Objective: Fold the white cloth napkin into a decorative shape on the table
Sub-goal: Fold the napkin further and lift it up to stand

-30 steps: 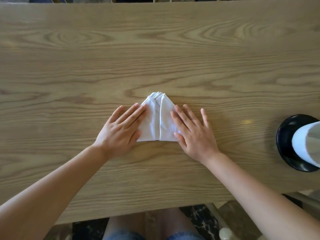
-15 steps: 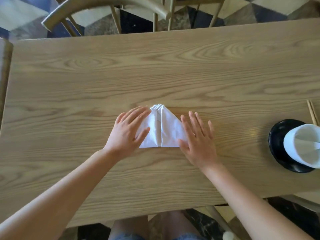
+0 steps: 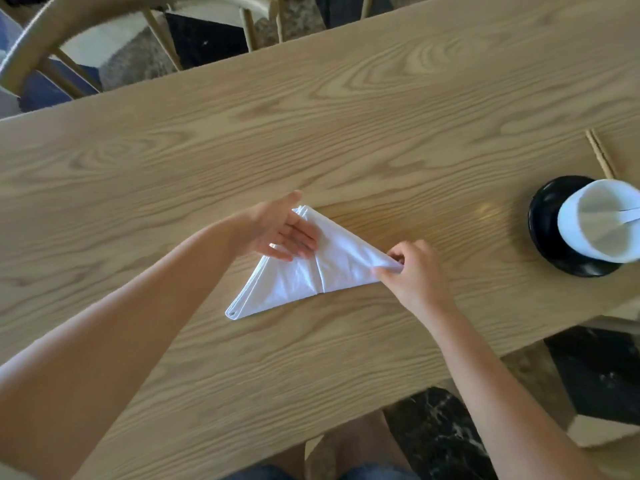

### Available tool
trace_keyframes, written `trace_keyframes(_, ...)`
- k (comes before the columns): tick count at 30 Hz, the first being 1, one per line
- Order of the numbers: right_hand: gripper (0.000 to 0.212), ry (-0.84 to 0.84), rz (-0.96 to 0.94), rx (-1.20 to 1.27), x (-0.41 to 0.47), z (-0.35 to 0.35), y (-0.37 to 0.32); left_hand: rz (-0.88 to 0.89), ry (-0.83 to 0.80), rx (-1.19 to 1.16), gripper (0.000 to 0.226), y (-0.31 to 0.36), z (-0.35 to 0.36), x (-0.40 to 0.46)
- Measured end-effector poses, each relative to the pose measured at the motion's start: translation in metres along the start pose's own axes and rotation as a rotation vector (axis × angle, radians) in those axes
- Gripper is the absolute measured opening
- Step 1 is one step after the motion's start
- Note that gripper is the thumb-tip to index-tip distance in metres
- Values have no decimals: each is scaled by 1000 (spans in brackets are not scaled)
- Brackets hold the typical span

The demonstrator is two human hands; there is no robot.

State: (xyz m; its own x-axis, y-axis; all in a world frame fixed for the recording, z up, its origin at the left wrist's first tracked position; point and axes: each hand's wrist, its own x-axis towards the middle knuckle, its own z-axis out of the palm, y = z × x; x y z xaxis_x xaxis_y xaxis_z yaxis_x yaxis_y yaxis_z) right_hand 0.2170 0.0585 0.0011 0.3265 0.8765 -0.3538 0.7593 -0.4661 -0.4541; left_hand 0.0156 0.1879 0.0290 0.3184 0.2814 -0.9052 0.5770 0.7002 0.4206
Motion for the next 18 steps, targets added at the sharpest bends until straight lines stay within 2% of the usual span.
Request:
trace_keyframes(5, 8, -83, 75, 189, 4, -16, -5, -51, -73, -68, 72, 3, -12, 8)
trace_keyframes(11, 11, 120, 179, 487, 2, -25, -13, -14, -79, -159, 63, -3, -13, 7)
trace_keyframes(14, 11, 184, 148, 501, -4, -27, -23, 1, 5, -74, 51, -1, -13, 6)
trace_keyframes(18, 12, 283, 38, 444, -21, -34, -43, -9, 37, 12, 46, 7, -16, 8)
